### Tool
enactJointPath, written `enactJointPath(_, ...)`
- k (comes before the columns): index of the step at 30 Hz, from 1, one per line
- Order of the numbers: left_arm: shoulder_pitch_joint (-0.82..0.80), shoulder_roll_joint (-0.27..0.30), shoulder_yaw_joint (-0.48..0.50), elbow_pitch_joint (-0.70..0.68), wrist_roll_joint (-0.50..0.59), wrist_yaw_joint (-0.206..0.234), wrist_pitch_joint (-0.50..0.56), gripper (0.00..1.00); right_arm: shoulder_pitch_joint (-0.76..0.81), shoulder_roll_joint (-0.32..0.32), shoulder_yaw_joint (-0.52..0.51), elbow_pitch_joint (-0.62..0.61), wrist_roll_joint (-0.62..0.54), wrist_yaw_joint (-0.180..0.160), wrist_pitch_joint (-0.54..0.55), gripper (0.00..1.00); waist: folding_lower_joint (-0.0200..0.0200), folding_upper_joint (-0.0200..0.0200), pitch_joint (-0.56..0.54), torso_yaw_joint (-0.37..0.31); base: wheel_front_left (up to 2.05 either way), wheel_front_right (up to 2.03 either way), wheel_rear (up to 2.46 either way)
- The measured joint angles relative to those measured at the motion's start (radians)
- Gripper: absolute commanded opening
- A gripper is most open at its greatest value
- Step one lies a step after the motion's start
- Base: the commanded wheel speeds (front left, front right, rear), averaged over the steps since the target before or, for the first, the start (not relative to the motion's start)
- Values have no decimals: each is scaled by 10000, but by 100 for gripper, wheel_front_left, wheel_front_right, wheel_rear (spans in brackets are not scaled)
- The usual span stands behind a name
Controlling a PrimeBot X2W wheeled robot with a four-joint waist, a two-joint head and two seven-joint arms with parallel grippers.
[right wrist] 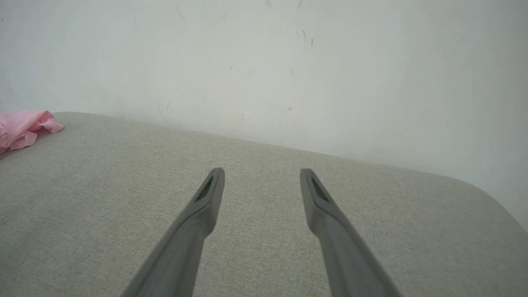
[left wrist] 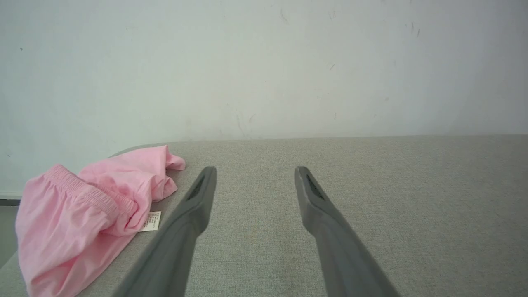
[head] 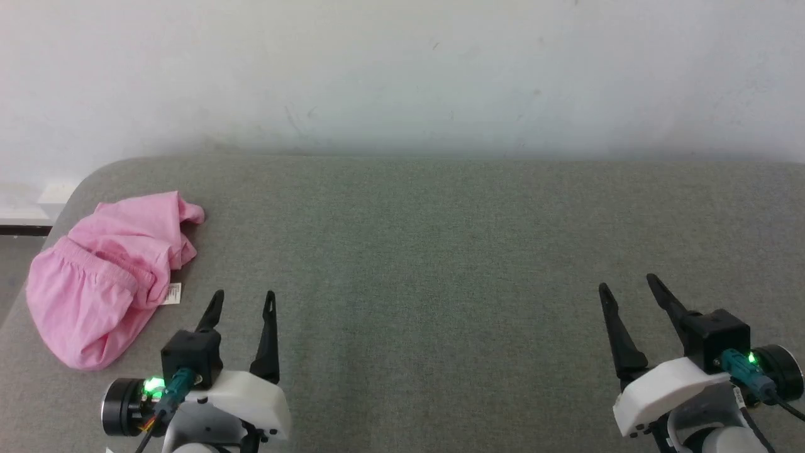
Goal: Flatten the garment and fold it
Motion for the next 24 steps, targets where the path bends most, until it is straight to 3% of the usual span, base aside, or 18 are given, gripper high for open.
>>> enactJointPath(24,103,0,-52,-113,-173,138,-489,100,12,0,-84,13,157,0,-512,100,0,0,0,498,0,0,0)
